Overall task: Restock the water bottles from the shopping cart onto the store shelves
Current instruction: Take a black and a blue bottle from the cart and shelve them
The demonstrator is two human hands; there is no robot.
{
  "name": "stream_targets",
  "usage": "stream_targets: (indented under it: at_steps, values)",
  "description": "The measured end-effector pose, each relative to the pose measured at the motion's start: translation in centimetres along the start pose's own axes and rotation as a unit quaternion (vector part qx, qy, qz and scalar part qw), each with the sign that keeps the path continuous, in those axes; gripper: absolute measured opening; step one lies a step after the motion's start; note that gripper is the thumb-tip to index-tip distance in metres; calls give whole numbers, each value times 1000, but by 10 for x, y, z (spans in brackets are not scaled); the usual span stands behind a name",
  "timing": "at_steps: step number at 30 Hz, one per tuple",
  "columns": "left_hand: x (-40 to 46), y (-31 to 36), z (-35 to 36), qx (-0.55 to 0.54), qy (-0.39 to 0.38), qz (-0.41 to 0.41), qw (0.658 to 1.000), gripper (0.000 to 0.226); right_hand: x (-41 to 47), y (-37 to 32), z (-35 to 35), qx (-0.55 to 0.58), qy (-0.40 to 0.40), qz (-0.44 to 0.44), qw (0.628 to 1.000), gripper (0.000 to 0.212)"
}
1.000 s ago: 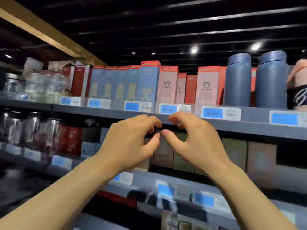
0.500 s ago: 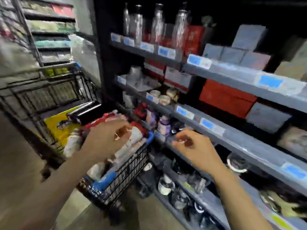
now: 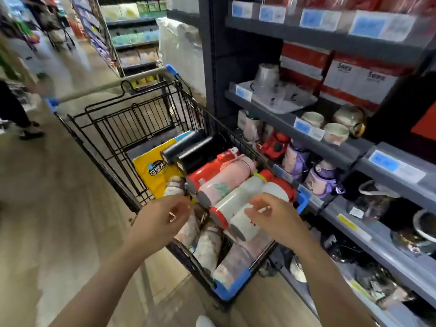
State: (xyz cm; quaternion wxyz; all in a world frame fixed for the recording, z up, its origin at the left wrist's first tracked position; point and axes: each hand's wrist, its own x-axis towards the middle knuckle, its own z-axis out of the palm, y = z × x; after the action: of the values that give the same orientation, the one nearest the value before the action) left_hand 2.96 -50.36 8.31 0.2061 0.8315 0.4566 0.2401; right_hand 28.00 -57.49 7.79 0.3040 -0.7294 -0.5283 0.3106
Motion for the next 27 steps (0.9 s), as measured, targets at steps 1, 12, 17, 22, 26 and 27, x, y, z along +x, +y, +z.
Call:
stream_targets:
  at_steps: [1, 12, 17, 22, 26, 27]
  values:
    - [13, -7, 3, -1, -20, -9, 1000, 11, 14, 0, 5, 9, 10, 9, 1000, 16]
    - [137, -92, 11, -41, -64, -31, 997, 14, 118, -19, 44, 48, 23, 102, 993, 15]
    - [220, -135, 40, -22, -88, -31, 995, 54, 144, -32, 69, 5, 50, 145, 988, 16]
    - [311, -166, 88, -27, -199, -7, 980, 97, 160, -55, 103, 15, 136, 242, 961, 14]
    - [331, -174, 109, -2, -280, 31, 960, 107, 176, -90, 136, 47, 191, 313, 929, 14]
    - [330, -174, 109, -6, -275, 38, 961, 106, 180, -97, 140, 43, 194, 325, 924, 13]
